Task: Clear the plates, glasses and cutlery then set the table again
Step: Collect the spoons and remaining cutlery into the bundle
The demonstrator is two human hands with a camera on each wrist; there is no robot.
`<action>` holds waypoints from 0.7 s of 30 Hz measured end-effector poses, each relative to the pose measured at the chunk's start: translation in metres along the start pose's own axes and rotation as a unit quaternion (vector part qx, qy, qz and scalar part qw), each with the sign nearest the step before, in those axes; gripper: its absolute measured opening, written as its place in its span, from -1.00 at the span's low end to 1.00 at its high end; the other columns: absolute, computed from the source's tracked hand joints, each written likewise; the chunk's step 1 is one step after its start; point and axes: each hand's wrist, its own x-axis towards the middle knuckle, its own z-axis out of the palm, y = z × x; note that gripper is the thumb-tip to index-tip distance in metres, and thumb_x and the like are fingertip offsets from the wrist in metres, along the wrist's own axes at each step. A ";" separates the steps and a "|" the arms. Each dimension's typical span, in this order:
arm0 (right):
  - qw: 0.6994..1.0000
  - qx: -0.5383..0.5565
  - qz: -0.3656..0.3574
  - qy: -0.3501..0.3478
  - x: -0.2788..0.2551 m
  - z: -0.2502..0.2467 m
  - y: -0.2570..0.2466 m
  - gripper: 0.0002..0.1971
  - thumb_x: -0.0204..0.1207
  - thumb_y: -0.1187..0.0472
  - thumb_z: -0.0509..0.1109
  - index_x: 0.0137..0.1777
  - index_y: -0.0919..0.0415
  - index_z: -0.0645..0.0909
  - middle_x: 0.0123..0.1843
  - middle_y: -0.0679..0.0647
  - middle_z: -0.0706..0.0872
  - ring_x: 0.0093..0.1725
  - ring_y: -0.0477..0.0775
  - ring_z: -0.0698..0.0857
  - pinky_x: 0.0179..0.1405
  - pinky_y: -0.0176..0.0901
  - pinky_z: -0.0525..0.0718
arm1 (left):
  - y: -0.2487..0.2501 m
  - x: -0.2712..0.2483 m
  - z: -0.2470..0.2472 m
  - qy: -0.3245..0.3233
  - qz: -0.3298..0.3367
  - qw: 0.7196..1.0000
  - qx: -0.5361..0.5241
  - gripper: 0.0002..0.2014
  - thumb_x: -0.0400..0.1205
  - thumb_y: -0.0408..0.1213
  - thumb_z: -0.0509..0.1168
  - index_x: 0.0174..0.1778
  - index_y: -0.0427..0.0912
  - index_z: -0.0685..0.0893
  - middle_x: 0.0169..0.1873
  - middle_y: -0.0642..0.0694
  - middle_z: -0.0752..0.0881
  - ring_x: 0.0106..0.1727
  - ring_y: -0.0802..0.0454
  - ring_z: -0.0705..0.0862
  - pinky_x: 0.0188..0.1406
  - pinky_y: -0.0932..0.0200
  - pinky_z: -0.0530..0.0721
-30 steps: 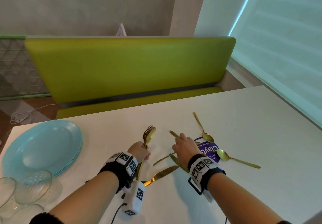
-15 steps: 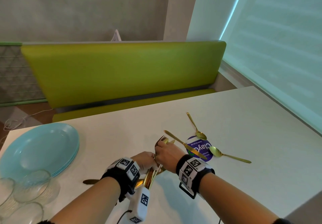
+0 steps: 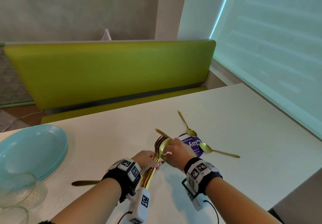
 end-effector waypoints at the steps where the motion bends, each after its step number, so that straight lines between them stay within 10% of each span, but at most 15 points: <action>1: 0.999 0.022 0.050 -0.002 -0.004 -0.001 0.010 -0.77 0.57 0.06 0.32 0.13 0.08 0.71 0.13 0.03 0.66 0.21 0.02 0.57 0.13 -0.10 0.65 | 0.000 0.003 0.001 0.009 -0.001 1.000 0.008 -0.81 0.55 -0.60 0.32 -0.25 -0.22 0.63 -0.30 -0.14 0.74 -0.22 0.00 0.71 0.13 0.01 0.69; 4: 0.978 0.061 0.198 0.001 -0.014 0.000 0.053 -0.72 0.59 0.09 0.31 0.27 0.04 0.65 0.26 0.01 0.64 0.29 0.03 0.59 0.20 -0.14 0.64 | 0.001 0.010 0.004 0.017 -0.017 1.000 0.005 -0.85 0.52 -0.53 0.39 -0.24 -0.19 0.67 -0.34 -0.12 0.77 -0.12 -0.07 0.73 0.29 -0.04 0.64; 9: 0.919 0.071 0.385 -0.044 -0.042 0.007 0.128 -0.59 0.55 0.16 0.36 0.39 0.11 0.49 0.36 0.13 0.58 0.37 0.12 0.56 0.35 -0.09 0.57 | 0.002 0.022 0.010 0.007 -0.020 0.995 -0.096 -0.93 0.55 -0.58 0.34 -0.20 -0.36 0.64 -0.40 -0.24 0.71 -0.32 -0.06 0.67 -0.17 0.07 0.70; 21: 0.907 -0.028 0.410 -0.098 -0.049 0.025 0.177 -0.63 0.65 0.27 0.09 0.35 0.04 0.58 0.36 0.05 0.60 0.35 0.06 0.60 0.24 -0.13 0.58 | 0.010 0.047 0.033 0.042 -0.024 0.983 -0.174 -0.87 0.57 -0.62 0.29 -0.08 -0.33 0.60 -0.28 -0.26 0.70 -0.23 -0.07 0.69 -0.21 0.10 0.71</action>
